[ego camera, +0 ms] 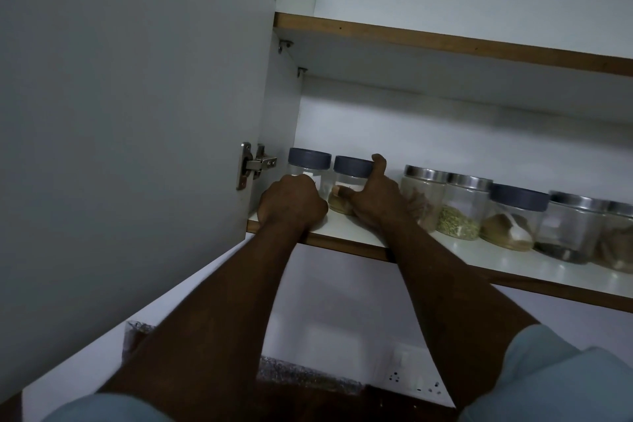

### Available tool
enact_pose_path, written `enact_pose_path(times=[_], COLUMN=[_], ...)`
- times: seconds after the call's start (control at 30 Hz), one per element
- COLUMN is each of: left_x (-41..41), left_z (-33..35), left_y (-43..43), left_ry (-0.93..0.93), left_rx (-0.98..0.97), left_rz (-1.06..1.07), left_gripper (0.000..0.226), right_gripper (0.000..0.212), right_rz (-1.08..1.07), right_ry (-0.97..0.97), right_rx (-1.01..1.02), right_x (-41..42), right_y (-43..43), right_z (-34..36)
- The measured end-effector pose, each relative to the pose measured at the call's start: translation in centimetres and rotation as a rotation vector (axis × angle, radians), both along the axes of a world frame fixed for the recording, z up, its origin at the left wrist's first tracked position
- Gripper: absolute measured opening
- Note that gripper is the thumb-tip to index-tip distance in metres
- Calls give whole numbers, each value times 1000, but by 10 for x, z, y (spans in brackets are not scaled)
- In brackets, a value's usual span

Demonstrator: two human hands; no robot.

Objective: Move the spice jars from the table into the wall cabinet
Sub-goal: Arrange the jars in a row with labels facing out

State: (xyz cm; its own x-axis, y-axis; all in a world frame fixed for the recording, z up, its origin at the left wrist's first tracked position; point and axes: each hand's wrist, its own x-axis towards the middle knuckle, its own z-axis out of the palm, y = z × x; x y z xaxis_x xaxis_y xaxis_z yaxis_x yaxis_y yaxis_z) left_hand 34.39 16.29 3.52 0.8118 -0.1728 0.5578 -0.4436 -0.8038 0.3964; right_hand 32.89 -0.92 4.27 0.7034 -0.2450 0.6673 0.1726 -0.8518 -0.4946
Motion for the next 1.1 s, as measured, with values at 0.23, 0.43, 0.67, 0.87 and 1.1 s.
enact_pose_path(times=[0.23,0.43,0.67,0.87,1.1], left_x=[-1,0,3,-2,-26], left_z=[0,-1,-1,0,6], left_y=[0,1,0,1,-13], left_ry=[-2,-1,-20,-76,-165], left_rx=[3,5,-4,3,247], left_rz=[8,1,-4,-62,-436], left_gripper=[33,36,30,26,21], right_gripper=[103,100,121,75,66], right_rz=[-31,-30,-68,-358,-516], right_ry=[37,38,72,-195,-313], right_rx=[22,28,29,-210,-300], right_x=[13,13,3,-37,-88], right_y=[-4,-4,2,14,-35], right_z=[-1,-2,-1,2,7])
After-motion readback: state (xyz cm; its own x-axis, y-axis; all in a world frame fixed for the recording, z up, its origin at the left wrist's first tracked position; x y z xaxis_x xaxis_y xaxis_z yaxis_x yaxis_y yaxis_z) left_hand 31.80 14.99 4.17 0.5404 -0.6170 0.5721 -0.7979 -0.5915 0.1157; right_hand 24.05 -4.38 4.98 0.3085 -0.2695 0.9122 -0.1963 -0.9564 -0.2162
